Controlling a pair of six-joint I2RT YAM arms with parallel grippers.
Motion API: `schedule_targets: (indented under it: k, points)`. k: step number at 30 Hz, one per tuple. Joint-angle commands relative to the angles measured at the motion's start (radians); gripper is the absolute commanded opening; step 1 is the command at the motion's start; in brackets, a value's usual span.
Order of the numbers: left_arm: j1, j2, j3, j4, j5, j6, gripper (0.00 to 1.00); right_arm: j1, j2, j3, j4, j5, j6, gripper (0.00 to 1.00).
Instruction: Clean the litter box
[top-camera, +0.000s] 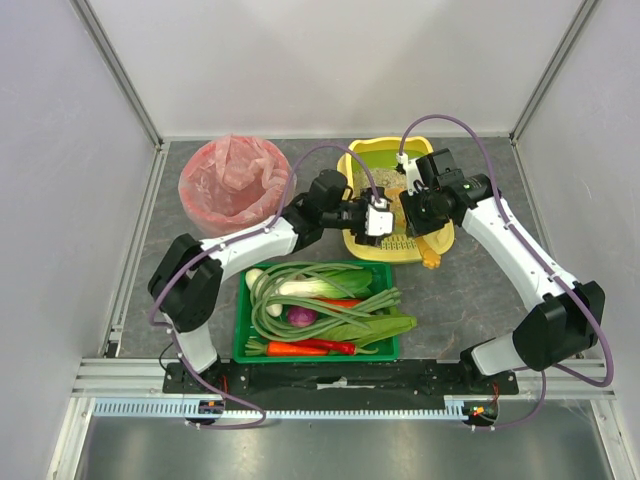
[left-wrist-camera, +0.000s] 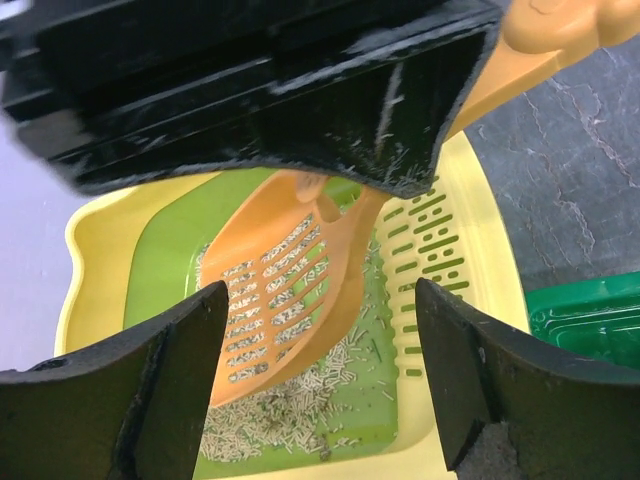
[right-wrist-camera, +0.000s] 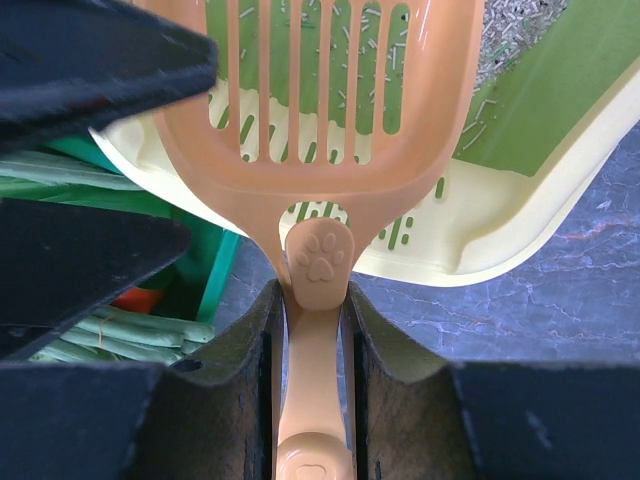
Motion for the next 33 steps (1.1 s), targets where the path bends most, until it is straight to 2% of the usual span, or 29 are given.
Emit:
schedule_targets:
  k: [1, 6, 13, 21, 23, 24, 27, 28, 30, 33]
  points:
    - [-0.044, 0.049, 0.023, -0.004, -0.081, 0.132, 0.82, 0.002, -0.022, 0.025, -0.002, -0.031, 0.004, 0.0]
    - [-0.066, 0.087, 0.005, 0.064, -0.123, 0.199, 0.79, 0.002, -0.019, 0.02, -0.003, -0.055, 0.0, 0.0]
    - [-0.067, 0.133, -0.015, 0.199, -0.234, 0.23, 0.66, 0.002, -0.021, 0.019, -0.016, -0.053, 0.0, 0.0]
    - [-0.067, 0.175, -0.032, 0.338, -0.287, 0.219, 0.52, 0.002, -0.027, 0.02, -0.036, -0.035, -0.001, 0.0]
    - [-0.067, 0.175, -0.032, 0.349, -0.296, 0.219, 0.45, 0.002, -0.03, 0.019, -0.037, -0.016, 0.002, 0.0]
    - [-0.066, 0.175, -0.032, 0.352, -0.299, 0.218, 0.32, 0.002, -0.03, 0.017, -0.037, -0.007, 0.005, 0.0]
    - [-0.066, 0.169, -0.035, 0.354, -0.293, 0.195, 0.19, 0.001, -0.032, 0.017, -0.036, 0.011, 0.013, 0.0]
    - [-0.067, 0.166, -0.037, 0.354, -0.285, 0.192, 0.16, 0.002, -0.032, 0.019, -0.036, 0.014, 0.016, 0.09]
    - [-0.067, 0.158, -0.043, 0.358, -0.282, 0.17, 0.12, 0.002, -0.035, 0.017, -0.036, 0.031, 0.02, 0.13]
    - [-0.066, 0.149, -0.055, 0.366, -0.267, 0.172, 0.1, 0.002, -0.038, 0.016, -0.048, 0.045, 0.022, 0.23]
